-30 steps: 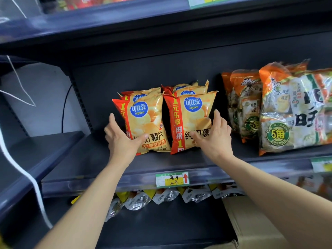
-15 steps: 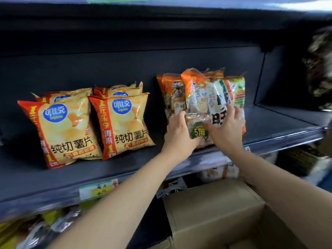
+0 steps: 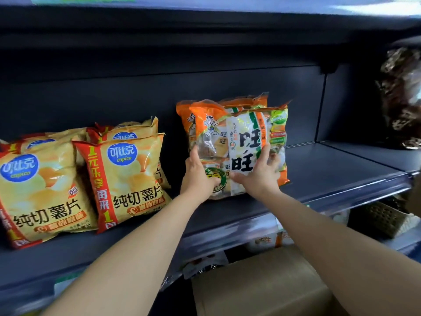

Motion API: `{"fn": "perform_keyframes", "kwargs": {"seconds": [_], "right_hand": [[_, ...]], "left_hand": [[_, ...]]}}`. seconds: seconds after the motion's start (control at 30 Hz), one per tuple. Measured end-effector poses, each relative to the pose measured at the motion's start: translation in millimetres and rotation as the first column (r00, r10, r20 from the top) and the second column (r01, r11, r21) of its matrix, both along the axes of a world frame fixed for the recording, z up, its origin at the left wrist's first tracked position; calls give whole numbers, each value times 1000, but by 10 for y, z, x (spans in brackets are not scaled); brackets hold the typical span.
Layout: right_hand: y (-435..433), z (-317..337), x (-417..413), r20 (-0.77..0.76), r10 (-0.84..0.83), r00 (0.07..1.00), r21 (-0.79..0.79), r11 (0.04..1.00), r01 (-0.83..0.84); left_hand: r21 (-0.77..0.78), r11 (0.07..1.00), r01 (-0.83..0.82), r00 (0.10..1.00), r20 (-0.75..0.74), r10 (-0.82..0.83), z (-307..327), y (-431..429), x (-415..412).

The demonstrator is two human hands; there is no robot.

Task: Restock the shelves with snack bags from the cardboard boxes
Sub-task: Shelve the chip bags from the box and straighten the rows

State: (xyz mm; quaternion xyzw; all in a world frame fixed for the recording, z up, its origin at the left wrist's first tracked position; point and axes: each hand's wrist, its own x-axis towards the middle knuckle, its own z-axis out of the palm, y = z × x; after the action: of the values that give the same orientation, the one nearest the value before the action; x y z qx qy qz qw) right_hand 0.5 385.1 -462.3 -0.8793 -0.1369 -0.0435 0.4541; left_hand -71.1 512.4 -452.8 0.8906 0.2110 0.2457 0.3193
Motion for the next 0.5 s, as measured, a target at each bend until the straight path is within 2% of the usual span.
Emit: {"fn": "perform_keyframes", "kwargs": {"seconds": [0.27, 0.5], "right_hand": [[-75, -45, -41, 44, -15, 999, -49, 999, 17], [-153, -38, -210, 130, -60, 990, -59, 996, 68]], "left_hand": [[-67, 998, 14, 1000, -1, -14, 5, -22, -78], [-58, 998, 1, 1000, -7, -2, 45, -76, -309]]}}
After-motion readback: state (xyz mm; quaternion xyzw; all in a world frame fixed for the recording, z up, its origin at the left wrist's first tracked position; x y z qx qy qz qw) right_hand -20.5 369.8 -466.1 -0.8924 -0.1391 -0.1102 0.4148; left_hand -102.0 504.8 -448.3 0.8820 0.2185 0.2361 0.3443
